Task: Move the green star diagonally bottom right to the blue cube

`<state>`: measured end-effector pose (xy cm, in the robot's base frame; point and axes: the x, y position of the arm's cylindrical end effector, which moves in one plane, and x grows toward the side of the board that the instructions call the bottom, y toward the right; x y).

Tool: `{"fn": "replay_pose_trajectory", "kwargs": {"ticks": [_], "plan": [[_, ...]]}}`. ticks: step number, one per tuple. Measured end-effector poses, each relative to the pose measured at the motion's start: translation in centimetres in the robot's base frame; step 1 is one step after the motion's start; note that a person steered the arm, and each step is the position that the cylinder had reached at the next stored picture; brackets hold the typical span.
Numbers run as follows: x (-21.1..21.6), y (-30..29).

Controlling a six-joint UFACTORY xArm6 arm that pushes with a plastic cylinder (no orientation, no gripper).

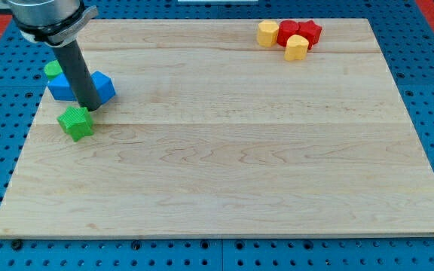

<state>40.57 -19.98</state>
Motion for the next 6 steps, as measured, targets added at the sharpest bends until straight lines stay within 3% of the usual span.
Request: {"fn": "replay_pose_trajectory", "kwargs": {"ticks": [2, 3, 4, 5, 6], "plan": [[-0.3, 1.1], [2.5, 6.5], [8.1, 1.9], [8.6, -6.1], [6.1, -5.9]]}}
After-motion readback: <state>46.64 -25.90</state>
